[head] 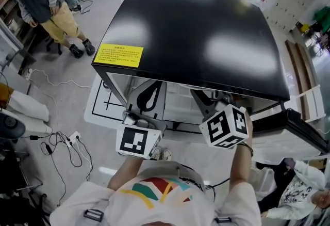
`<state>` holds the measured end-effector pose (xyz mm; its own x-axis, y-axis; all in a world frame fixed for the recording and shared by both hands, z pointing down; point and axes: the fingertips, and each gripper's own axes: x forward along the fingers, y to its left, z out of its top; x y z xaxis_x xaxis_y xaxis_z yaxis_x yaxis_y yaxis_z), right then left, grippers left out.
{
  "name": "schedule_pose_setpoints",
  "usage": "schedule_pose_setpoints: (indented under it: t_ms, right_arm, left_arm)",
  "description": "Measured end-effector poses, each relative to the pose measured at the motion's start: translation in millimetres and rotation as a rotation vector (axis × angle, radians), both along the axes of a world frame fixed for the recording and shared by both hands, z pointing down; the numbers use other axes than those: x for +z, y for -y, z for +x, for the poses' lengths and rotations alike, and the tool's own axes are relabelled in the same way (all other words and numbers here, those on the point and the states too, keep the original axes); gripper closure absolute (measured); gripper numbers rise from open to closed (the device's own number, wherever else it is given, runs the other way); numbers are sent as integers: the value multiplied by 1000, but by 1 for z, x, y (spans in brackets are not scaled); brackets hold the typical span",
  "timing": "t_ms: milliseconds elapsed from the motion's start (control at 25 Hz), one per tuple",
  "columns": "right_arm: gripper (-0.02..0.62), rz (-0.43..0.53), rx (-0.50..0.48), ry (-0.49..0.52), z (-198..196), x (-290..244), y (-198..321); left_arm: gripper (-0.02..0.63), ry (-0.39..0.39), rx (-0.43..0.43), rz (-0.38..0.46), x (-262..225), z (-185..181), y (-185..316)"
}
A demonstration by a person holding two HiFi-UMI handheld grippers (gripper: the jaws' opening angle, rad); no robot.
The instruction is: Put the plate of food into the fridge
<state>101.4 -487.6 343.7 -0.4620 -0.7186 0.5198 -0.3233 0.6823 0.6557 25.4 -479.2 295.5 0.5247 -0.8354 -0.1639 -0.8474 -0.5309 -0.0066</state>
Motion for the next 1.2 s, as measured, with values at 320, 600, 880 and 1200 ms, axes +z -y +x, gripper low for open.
schedule_pose_setpoints:
  t_ms: [320, 600, 880, 1200]
  right_arm:
    - [506, 12, -37, 12, -4, -2, -5]
    - [495, 53, -69, 29, -6, -3, -6]
    - [483, -26, -111, 143, -9, -12, -14]
    - [480, -40, -211, 295, -15, -31, -26]
  left_arm:
    - [600, -23, 8, 0, -4, 4, 1]
    - [600, -1, 22, -5, -2, 8, 2]
    - [600, -5, 26, -5, -3, 12, 3]
    - [600, -14, 19, -8, -5, 13, 3]
